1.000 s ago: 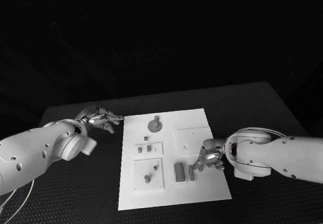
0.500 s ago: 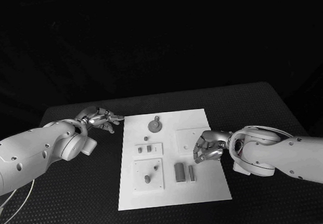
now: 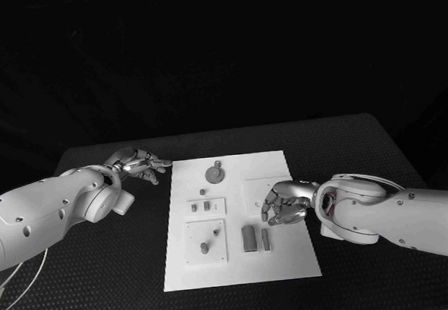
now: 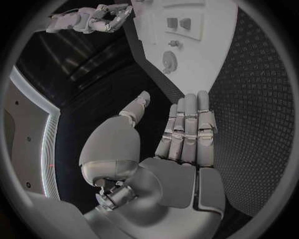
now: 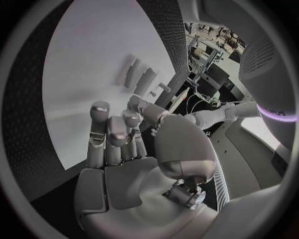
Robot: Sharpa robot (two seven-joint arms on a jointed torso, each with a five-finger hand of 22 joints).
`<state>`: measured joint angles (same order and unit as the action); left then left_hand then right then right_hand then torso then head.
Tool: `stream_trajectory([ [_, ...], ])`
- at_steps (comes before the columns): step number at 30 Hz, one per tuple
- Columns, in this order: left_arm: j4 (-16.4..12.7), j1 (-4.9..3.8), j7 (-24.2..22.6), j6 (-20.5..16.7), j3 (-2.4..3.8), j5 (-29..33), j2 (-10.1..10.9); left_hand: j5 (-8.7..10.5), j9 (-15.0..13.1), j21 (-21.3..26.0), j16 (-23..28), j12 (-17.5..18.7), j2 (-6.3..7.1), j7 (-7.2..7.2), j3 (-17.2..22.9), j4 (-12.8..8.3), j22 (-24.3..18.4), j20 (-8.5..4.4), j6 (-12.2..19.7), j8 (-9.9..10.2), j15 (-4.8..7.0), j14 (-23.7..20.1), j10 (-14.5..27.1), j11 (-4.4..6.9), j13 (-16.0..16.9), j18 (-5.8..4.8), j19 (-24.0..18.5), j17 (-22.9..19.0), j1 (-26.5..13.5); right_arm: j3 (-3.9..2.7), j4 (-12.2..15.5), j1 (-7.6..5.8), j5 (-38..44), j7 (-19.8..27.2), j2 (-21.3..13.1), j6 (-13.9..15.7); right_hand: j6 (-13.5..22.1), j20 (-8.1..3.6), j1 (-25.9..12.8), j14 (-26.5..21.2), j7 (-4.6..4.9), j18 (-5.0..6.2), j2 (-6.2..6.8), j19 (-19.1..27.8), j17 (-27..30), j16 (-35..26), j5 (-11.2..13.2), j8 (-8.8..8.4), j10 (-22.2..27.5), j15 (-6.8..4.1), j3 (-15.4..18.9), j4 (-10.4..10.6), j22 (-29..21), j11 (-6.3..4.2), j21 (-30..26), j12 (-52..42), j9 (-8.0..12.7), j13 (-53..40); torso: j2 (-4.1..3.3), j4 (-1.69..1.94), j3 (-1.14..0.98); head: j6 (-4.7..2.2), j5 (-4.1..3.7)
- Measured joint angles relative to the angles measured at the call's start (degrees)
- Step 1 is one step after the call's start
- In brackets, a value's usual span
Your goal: Assemble the parts on the task board
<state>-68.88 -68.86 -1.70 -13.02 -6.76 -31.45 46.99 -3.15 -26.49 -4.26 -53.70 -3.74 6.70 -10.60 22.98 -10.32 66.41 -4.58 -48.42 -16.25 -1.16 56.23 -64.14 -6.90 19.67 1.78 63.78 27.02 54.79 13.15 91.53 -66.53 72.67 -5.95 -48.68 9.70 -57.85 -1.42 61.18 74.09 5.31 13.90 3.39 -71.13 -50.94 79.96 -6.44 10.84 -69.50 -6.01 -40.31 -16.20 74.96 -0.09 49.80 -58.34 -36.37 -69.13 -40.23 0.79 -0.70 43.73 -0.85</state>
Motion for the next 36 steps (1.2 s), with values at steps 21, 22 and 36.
stream_trajectory([
  [21,0.0,0.00,0.1,0.0,0.00,0.0,0.0,0.00,0.0,0.0,0.0,0.0,0.00,0.00,0.0,0.0,0.0,0.09,0.0,0.0,0.00,0.0,0.0,0.00,0.0,0.00,-0.1,0.0,0.0,0.01,-0.9,1.19,2.9,0.1,1.7,-2.6,0.2,0.01,-1.3,-0.1,0.15,0.13,0.22,0.0,-0.1,0.0,0.0,0.00,0.2,0.08,1.3,1.8,0.0,0.19,0.0,0.0,1.1,0.2,0.02,0.01,0.04,0.23,0.13],
  [22,0.0,0.00,0.1,0.0,0.00,0.0,0.0,0.00,0.0,0.0,0.0,0.0,0.00,0.00,0.0,0.0,0.0,0.09,0.0,0.0,0.00,0.0,0.0,0.00,0.0,0.00,-0.1,0.0,0.0,0.00,-0.9,1.19,3.0,0.1,1.7,-2.6,0.2,0.01,-1.3,-0.1,0.15,0.13,0.22,0.0,-0.1,0.0,0.0,0.00,0.2,0.08,1.3,1.8,0.0,0.19,0.0,0.0,1.1,0.2,0.02,0.01,0.04,0.23,0.13],
  [36,0.0,0.00,0.2,0.0,0.00,0.0,0.0,0.00,0.0,0.0,0.0,0.0,-0.22,0.00,0.0,0.0,0.0,0.10,0.0,0.0,0.00,0.0,0.0,0.00,0.0,0.00,-0.1,0.0,-0.2,0.01,-1.2,1.26,3.5,-0.1,1.8,-1.8,0.0,0.02,-1.3,-0.1,0.34,0.15,0.22,0.0,-0.1,0.0,0.0,-0.03,0.2,0.08,1.3,2.1,0.0,0.17,0.0,0.0,1.3,0.2,0.02,-0.02,0.04,0.23,0.19],
])
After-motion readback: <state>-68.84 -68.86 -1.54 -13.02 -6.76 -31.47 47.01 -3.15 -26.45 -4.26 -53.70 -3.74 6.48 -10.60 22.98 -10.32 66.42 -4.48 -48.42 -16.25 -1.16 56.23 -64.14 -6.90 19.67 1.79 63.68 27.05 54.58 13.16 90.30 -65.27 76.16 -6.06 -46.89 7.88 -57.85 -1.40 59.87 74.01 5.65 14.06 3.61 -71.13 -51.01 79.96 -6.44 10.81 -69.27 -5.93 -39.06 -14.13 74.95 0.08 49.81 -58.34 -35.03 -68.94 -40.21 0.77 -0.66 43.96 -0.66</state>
